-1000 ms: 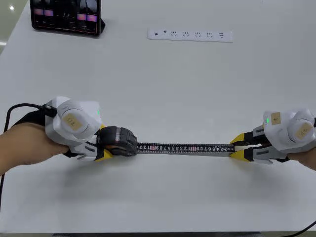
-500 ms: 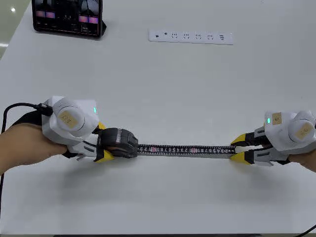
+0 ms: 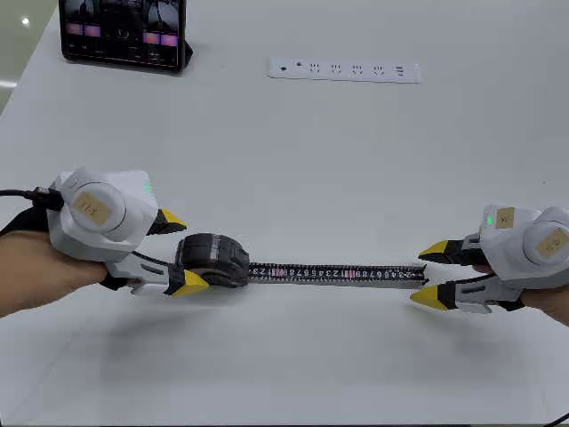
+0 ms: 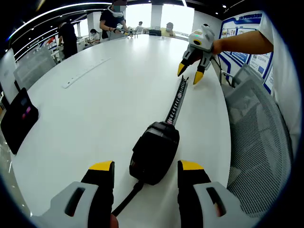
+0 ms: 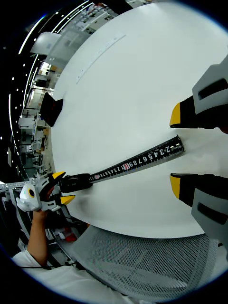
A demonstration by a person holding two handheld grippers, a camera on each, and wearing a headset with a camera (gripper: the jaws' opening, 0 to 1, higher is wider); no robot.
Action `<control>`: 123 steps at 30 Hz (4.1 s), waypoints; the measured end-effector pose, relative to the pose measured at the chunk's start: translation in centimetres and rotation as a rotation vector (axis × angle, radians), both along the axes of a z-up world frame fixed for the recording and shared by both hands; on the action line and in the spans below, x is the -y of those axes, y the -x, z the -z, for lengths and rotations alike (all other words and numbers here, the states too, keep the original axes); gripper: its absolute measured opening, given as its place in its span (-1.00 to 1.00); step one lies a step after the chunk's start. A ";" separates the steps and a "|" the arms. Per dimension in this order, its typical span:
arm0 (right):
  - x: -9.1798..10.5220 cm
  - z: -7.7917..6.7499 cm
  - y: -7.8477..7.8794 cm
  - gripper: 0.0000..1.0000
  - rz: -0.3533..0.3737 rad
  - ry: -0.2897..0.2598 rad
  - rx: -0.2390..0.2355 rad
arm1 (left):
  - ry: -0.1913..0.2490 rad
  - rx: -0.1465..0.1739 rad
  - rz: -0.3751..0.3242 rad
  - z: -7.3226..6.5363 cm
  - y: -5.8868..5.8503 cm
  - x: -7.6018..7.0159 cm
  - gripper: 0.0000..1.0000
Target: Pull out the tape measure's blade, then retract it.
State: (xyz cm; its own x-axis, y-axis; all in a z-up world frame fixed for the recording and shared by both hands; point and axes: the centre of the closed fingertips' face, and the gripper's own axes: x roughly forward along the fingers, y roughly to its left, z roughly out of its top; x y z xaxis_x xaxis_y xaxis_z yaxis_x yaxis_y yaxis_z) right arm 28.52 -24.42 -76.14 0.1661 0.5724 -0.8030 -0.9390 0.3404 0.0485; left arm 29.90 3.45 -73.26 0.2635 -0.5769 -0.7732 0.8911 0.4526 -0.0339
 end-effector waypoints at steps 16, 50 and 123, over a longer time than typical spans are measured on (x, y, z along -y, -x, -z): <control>-0.3 -1.8 0.4 -0.07 0.112 -0.049 0.036 | 0.088 0.040 -0.109 -1.9 0.4 -0.3 0.31; 0.4 -6.0 2.8 0.31 0.243 -0.114 0.186 | 0.234 0.154 -0.332 -4.8 5.3 -2.5 0.46; 0.3 -5.3 8.0 0.63 0.404 -0.221 0.156 | 0.332 0.081 -0.532 -3.4 10.2 -4.1 0.73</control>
